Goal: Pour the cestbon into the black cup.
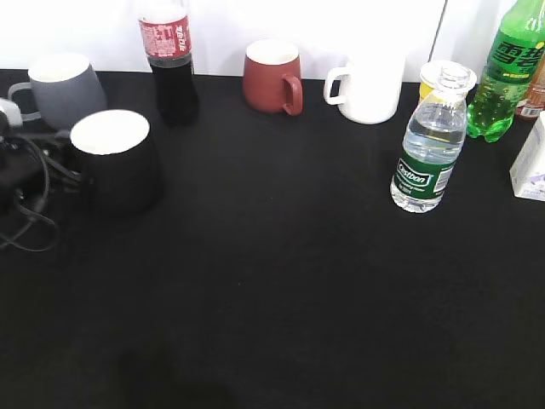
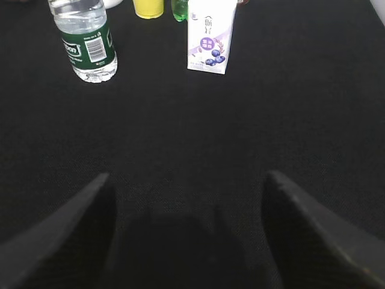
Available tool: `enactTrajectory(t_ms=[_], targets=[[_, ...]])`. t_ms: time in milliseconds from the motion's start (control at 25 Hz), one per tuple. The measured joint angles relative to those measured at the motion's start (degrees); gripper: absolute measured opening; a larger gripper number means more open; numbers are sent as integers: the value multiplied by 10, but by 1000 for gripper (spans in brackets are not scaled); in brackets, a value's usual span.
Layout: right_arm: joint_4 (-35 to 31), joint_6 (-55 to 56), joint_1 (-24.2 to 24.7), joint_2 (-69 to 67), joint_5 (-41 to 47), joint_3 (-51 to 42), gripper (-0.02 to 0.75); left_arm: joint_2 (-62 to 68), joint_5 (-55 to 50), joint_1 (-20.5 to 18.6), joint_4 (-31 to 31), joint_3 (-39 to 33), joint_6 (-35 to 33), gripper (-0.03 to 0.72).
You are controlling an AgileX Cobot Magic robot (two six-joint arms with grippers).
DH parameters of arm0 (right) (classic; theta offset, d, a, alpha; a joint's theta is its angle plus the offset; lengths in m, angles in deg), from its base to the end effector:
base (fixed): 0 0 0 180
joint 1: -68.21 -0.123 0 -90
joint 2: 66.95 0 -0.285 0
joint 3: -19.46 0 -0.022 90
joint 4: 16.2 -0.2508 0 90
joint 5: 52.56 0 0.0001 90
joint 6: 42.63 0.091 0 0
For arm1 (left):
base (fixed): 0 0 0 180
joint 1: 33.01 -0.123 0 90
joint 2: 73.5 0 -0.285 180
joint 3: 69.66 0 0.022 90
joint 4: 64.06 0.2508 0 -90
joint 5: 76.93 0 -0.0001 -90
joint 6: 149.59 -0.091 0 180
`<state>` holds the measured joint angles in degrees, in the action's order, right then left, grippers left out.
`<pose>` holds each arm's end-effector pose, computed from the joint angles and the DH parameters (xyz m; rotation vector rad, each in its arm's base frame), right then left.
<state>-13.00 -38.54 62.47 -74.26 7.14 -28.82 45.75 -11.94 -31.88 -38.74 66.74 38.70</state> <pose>-0.0056 -0.0050 0.2803 -0.0266 2.0110 0.0429 0.3160 -0.0415 0.1236 0.3525 1.7088 -0.3232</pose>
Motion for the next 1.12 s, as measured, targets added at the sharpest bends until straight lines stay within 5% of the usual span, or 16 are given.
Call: enactTrajectory(t_ms=[200,280,440,680,960,1120], targets=[[0,0,0,0,0,0,574,-165,11,4,49,-56,80,62],[0,0,0,0,0,0,574,-207,-12,37,62,-58,99,61],[0,0,0,0,0,0,574,-216,-53,118,69,-59,101,60],[-5,0,0,-17,-16,6,574,-216,-62,131,69,-59,101,60],[-7,-2,1,-310,-572,-23,574,-216,-62,131,69,-59,101,60],[7,37,1,-491,-788,-67,574,-216,-62,131,69,-59,101,59]])
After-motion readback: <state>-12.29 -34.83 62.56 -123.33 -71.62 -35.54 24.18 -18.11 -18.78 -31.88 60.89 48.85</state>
